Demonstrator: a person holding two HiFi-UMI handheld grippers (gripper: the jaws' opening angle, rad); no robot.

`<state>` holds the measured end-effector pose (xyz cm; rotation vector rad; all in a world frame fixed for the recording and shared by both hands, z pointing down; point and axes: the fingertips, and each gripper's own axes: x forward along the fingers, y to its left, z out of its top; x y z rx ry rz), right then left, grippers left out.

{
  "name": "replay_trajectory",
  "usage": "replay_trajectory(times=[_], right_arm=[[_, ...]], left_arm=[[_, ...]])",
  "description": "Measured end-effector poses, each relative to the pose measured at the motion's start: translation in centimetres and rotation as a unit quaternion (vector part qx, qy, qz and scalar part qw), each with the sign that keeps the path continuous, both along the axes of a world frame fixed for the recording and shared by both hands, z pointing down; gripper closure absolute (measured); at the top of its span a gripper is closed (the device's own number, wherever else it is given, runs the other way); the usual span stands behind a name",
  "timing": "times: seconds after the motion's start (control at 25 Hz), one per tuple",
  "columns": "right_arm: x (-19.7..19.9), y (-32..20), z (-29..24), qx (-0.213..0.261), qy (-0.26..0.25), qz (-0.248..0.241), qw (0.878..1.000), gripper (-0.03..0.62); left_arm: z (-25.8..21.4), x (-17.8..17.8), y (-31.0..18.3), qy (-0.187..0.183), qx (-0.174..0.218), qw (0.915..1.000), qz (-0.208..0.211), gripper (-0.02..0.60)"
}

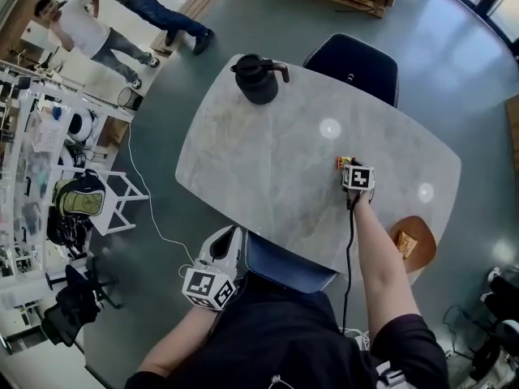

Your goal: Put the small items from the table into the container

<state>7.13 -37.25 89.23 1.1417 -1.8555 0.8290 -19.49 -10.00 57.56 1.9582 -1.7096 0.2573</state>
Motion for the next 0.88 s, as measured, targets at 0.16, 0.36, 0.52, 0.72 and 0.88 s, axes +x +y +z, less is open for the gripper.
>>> replay_trajectory(times=[0.16,0.36,0.52,0.72,0.88], right_arm=[[0.8,0.0,-0.1,0.0,-0.015,0.009,1.0,0.568],[0.7,1.7,-0.7,0.026,-0.018,-0.012,0.999,0.569],[0.6,2.6,-2.9,0.061,-0.047,-0.014,0.997,0.569],[1.7,4.5,-10.6,0.134,-0.097,0.004,0.986,0.568],[3.9,7.0,-18.7,0.2,-0.131,0.032,0.97,0.568]], left_arm=[[-0.3,0.7,-0.7,0.003,0.005,1.0,0.006,0.578],[-0.1,0.7,-0.5,0.003,0.009,0.9999,0.013,0.578],[0.0,1.2,-0.8,0.001,0.013,0.9996,0.025,0.578],[-0.8,2.6,-2.1,0.002,0.038,0.9979,0.053,0.578],[-1.7,4.4,-3.5,0.013,0.061,0.9942,0.088,0.578]])
